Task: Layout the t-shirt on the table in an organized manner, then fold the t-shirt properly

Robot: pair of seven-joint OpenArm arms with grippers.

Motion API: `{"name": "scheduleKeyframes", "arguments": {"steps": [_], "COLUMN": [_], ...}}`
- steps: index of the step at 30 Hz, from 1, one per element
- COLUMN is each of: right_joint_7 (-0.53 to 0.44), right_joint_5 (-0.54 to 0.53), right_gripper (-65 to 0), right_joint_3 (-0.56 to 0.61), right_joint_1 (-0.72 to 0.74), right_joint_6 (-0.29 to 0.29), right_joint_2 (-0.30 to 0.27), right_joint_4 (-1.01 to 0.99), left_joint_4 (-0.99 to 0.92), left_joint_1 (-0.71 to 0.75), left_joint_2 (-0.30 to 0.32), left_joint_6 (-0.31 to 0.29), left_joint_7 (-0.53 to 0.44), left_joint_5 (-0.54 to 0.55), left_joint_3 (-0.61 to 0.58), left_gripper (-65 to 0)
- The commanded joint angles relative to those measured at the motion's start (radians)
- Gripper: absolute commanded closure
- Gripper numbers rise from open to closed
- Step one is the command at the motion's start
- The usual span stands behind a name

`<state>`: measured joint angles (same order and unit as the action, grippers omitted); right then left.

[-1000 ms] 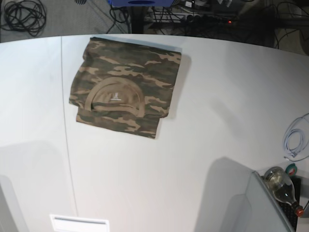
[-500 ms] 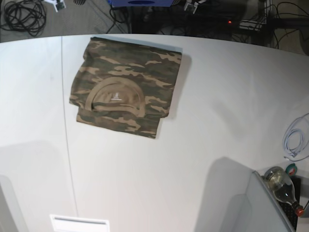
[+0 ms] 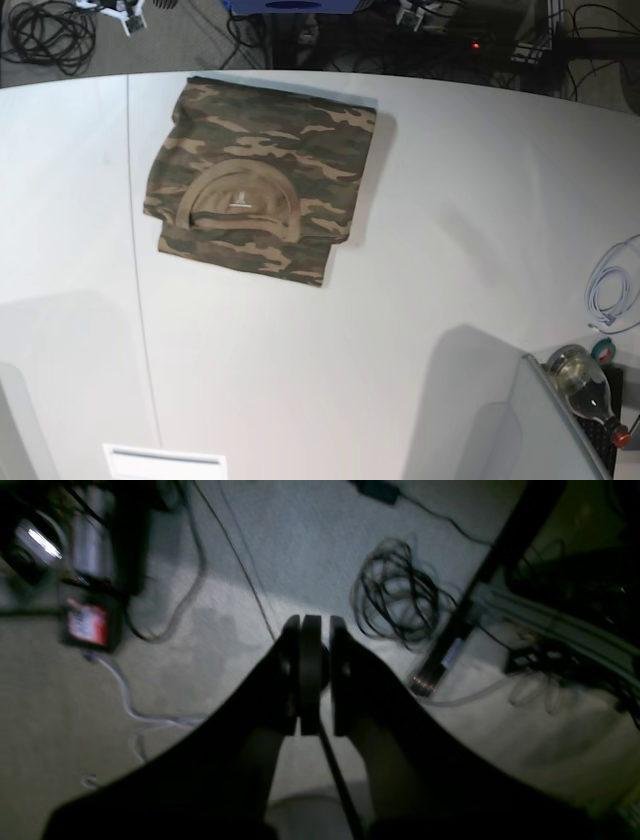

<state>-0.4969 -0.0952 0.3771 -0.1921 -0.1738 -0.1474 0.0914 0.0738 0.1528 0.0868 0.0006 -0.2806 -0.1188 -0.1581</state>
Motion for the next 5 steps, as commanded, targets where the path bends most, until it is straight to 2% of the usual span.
{"name": "scheduleKeyframes", "arguments": {"steps": [1, 5], "right_joint_7": [-0.009, -0.01], "right_joint_5": [0.001, 0.001], "right_gripper": [-3.6, -3.6], "right_joint_3": [-0.002, 0.0], "right_joint_1": [-0.004, 0.026], "right_joint_6": [-0.007, -0.007], "right_joint_2": [-0.011, -0.001], "right_joint_4": [0.0, 0.0], "left_joint_4": [-0.002, -0.002], "left_joint_1": [0.006, 0.006], "left_joint_2": [0.001, 0.003], "left_joint_6": [0.002, 0.002], "left_joint_7": [-0.006, -0.012], "left_joint_5": [0.003, 0.003], "left_joint_3": [-0.001, -0.001], "left_gripper": [0.0, 0.0]}}
